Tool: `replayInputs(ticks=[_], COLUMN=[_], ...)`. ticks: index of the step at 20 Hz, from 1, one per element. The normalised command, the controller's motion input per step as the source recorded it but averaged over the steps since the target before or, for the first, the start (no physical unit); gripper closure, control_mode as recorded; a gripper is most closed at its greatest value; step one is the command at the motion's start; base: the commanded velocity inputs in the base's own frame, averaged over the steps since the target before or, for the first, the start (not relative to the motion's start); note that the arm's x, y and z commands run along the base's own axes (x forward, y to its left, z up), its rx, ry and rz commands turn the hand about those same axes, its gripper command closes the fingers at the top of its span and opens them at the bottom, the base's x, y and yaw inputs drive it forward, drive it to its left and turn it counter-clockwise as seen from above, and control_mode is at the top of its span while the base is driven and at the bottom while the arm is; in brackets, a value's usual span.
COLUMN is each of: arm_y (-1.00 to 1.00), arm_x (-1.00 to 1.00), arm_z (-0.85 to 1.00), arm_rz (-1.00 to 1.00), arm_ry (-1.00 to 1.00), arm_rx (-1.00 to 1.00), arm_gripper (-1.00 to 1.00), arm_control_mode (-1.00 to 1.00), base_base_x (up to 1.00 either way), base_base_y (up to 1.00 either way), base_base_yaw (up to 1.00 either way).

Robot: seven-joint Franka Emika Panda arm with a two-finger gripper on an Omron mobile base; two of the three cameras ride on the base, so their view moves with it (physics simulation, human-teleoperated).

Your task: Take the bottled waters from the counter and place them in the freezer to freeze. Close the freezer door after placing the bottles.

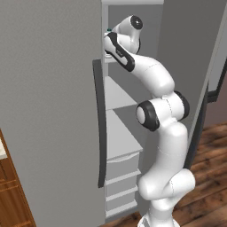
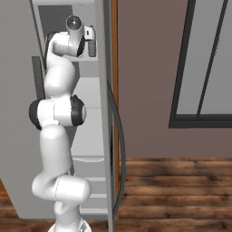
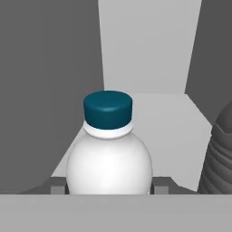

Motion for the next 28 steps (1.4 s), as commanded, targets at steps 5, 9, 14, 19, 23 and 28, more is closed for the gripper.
replayInputs(ticks=[5, 9, 14, 19, 23, 28], arm_y=[0.01, 0.00, 0.00, 0.00, 0.00, 0.00], arm_x=[-0.01, -0.03, 0.00, 0.00, -0.01, -0.14], arm_z=[-0.11, 0.00, 0.00, 0.00, 0.00, 0.01], arm_rz=[0.00, 0.00, 0.00, 0.00, 0.00, 0.00], arm_ry=[0.00, 0.00, 0.00, 0.00, 0.00, -0.06], arm_rx=[0.00, 0.00, 0.00, 0.00, 0.00, 0.00], arm_gripper=[1.00, 1.00, -1.00, -1.00, -1.00, -1.00], arm_control_mode=[-1.00, -1.00, -1.00, -1.00, -1.00, -1.00], base_base_x=[0.00, 0.00, 0.00, 0.00, 0.00, 0.00], base_base_y=[0.00, 0.00, 0.00, 0.00, 0.00, 0.00], base_base_yaw=[0.00, 0.00, 0.00, 0.00, 0.00, 0.00])
